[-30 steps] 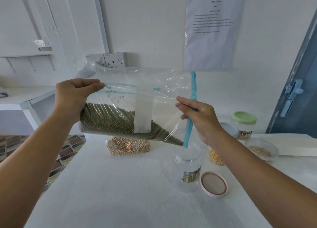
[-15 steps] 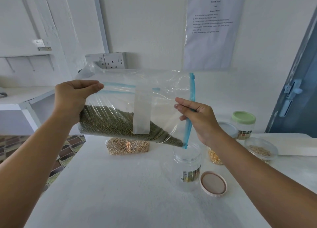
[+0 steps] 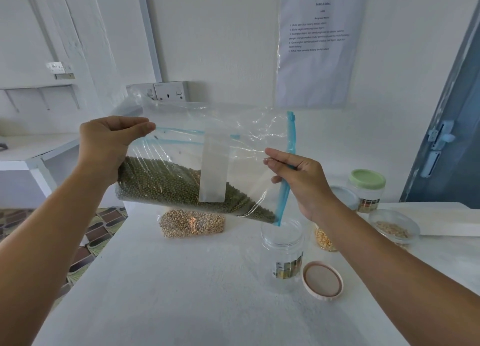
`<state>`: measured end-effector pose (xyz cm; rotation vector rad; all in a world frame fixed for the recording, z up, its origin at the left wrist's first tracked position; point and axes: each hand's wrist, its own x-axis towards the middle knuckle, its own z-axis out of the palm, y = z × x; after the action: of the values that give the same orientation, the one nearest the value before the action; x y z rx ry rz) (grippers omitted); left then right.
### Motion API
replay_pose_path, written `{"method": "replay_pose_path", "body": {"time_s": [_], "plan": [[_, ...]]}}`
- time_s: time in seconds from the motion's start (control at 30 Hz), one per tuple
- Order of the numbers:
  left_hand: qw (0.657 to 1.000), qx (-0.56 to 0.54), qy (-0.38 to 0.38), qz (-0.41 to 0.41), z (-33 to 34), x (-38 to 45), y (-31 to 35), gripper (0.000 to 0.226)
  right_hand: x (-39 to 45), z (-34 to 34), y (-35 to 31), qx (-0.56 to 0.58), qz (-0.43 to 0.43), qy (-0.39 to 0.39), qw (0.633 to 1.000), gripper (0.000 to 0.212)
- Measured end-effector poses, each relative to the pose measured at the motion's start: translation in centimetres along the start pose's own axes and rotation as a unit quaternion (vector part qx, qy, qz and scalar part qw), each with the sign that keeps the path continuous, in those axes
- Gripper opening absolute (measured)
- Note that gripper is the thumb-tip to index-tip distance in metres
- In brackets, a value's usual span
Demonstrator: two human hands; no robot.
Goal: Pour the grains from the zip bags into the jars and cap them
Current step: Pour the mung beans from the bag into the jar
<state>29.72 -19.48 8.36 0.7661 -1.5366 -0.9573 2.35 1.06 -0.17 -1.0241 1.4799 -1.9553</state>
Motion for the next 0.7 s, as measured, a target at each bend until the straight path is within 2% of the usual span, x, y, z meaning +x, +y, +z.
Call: {"method": "replay_pose_path", "body": {"time_s": [0.33, 0.7], "plan": [[1.000, 0.000, 0.004, -0.010, 0.67, -0.47, 0.03, 0.022, -0.34, -0.14, 0.34, 0.006, 0.015, 0.007, 1.000, 0.025], [1.000, 0.001, -0.001, 0.005, 0.69, 0.09, 0.37, 0.023, -0.35, -0.13, 0.15, 0.011, 0.016, 0.009, 1.000, 0.025]]}}
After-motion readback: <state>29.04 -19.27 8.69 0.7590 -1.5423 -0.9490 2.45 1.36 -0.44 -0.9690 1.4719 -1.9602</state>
